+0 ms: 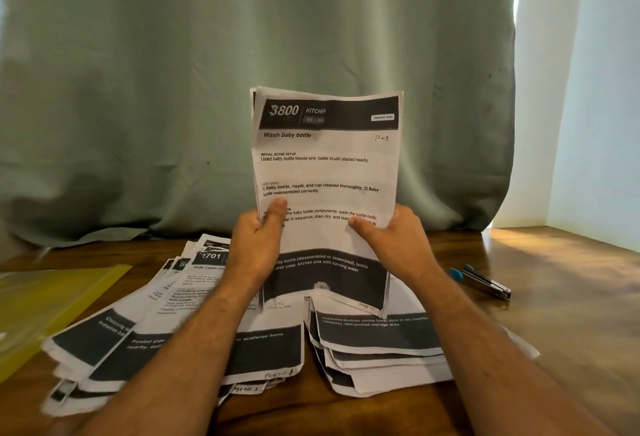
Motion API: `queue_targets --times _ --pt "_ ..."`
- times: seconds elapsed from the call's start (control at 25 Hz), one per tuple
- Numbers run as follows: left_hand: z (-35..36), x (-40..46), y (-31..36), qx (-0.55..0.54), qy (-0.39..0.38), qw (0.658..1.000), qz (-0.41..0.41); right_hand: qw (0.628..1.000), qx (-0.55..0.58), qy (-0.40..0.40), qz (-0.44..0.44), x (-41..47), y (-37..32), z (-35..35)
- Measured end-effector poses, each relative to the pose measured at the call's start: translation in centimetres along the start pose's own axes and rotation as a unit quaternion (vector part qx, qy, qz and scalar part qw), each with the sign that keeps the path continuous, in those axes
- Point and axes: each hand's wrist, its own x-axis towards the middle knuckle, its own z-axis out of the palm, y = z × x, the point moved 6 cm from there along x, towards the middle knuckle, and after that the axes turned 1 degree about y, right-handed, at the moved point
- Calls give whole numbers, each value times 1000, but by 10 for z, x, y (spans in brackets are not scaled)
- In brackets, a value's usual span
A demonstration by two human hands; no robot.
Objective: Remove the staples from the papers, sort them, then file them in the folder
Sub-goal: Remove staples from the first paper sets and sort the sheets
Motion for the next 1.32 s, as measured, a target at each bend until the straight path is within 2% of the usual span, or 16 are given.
queue_targets --times 0.2,0.4,0.56,0.72,0.84,1.0,1.16,1.32 --pt "3 0 -6 -1 -18 1000 -12 1000 -13 -17 15 0 4 1" --pt "0 3 -3 -15 2 1000 -1 1000 13 8 4 0 3 -2" --pt "2 2 -8 2 -16 1000 -5 999 -15 -26 27 0 8 2" --pt "0 5 -6 -6 -4 1000 1 1000 -7 -10 18 2 7 0" --pt "1 2 -5 -5 -9 1000 1 999 -14 -30 23 1 9 3" --pt "-1 2 -2 -8 4 1000 10 1000 -12 -6 16 2 8 0" --pt "1 2 -5 0 -8 1000 1 999 -19 -22 23 1 9 3" --pt "-1 4 -2 1 5 1000 13 1000 -6 -7 18 2 8 0"
